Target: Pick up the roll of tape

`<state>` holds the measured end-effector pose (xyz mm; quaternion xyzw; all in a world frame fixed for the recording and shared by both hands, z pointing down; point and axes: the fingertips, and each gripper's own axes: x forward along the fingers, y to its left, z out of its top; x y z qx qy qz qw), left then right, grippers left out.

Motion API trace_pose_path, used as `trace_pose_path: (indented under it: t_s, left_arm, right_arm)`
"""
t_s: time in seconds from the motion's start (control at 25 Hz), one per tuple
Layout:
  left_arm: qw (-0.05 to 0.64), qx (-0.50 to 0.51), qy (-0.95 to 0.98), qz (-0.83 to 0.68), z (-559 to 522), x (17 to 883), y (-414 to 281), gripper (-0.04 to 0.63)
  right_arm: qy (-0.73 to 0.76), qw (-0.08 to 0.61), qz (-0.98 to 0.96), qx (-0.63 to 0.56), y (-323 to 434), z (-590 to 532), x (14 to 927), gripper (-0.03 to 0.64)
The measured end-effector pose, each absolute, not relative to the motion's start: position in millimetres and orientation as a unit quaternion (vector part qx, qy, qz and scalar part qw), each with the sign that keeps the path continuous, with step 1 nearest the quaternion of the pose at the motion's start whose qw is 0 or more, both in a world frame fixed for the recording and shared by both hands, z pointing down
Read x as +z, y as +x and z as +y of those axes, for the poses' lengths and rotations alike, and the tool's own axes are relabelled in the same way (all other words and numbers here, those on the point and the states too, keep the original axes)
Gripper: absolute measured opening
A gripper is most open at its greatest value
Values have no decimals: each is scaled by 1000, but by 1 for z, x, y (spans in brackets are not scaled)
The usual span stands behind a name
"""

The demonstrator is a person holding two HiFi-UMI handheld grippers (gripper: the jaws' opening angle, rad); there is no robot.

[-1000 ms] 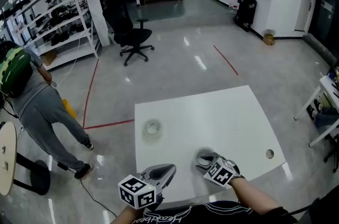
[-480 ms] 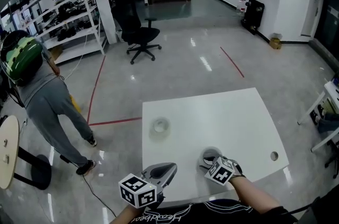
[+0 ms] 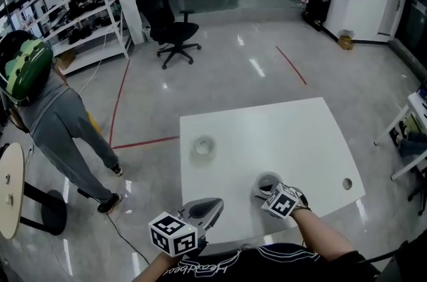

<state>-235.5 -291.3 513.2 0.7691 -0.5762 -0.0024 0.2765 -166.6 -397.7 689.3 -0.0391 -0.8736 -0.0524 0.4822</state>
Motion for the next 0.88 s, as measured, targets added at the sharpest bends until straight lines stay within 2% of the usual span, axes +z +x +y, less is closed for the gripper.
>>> trace_pose_path:
  t_s: [0.24, 0.36, 0.52, 0.72, 0.88]
  left_arm:
    - [280, -1, 770, -573, -285, 514, -232, 3]
    - [283, 0, 773, -568, -281, 516, -228, 3]
    - [284, -1, 775, -564, -274, 518, -225, 3]
    - [281, -1, 785, -552, -267, 518, -218, 3]
    - [272, -1, 794, -543, -259, 510, -212, 3]
  right_arm:
    - [-17, 477, -878, -40, -164, -400, 687, 120]
    - [3, 475, -880, -16, -156, -402, 686, 87]
    - [24, 458, -889, 9, -153, -400, 678, 86]
    - [59, 389, -917, 66, -157, -398, 646, 86]
    - [69, 297, -945, 117, -161, -381, 594, 86]
